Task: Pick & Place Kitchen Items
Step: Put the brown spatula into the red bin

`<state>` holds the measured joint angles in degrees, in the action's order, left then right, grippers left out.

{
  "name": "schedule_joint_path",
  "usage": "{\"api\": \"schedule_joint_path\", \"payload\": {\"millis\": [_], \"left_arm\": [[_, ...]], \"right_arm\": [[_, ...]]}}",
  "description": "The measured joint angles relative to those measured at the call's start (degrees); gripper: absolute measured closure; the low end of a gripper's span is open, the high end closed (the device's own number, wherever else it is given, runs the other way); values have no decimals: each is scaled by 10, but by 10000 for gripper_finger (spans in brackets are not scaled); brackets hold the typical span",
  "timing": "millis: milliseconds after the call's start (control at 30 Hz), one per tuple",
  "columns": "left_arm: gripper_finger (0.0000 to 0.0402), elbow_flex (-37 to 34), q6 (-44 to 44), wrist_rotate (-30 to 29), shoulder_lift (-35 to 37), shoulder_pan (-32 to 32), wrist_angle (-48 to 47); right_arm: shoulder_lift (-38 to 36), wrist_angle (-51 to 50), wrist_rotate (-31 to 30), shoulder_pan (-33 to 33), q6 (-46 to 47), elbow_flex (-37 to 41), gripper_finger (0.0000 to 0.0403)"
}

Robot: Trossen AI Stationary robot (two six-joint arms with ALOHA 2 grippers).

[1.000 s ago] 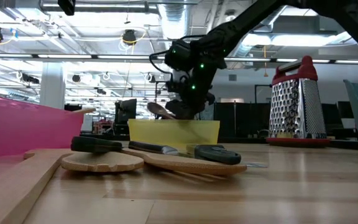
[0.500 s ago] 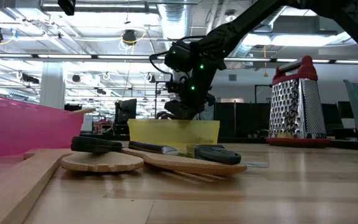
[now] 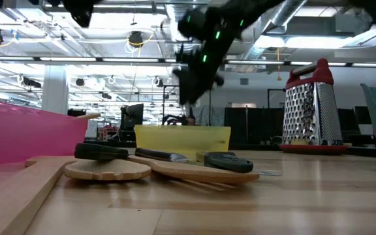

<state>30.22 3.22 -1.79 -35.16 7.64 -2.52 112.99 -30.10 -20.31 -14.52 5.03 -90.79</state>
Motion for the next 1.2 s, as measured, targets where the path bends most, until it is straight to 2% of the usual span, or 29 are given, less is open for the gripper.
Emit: {"api": "schedule_joint_path", "payload": {"millis": [200,333,433,567,933,1067,1200], "left_arm": [[167,0,-2,14,-118,13,-1],[137,0,-62,25,-198,46,-1],[132,0,-112,29,-251,75,0],[133,0,-134,55,-300,108,28],[139,1,-146,67,-414,199,104],[139,30,-151,72,-463,206,105],[139,77,-182,103,-513,206,107]], "right_arm": [[-123,-55,2,47,5,-1,178],[-201,-98,-4,89,38,-2,184],[-243,-118,-8,118,59,-2,189],[-274,-130,-10,154,85,-2,195],[-273,-140,-9,238,90,-1,215],[-274,-144,-10,259,99,-1,222],[-274,-146,-10,278,105,-1,226]]}}
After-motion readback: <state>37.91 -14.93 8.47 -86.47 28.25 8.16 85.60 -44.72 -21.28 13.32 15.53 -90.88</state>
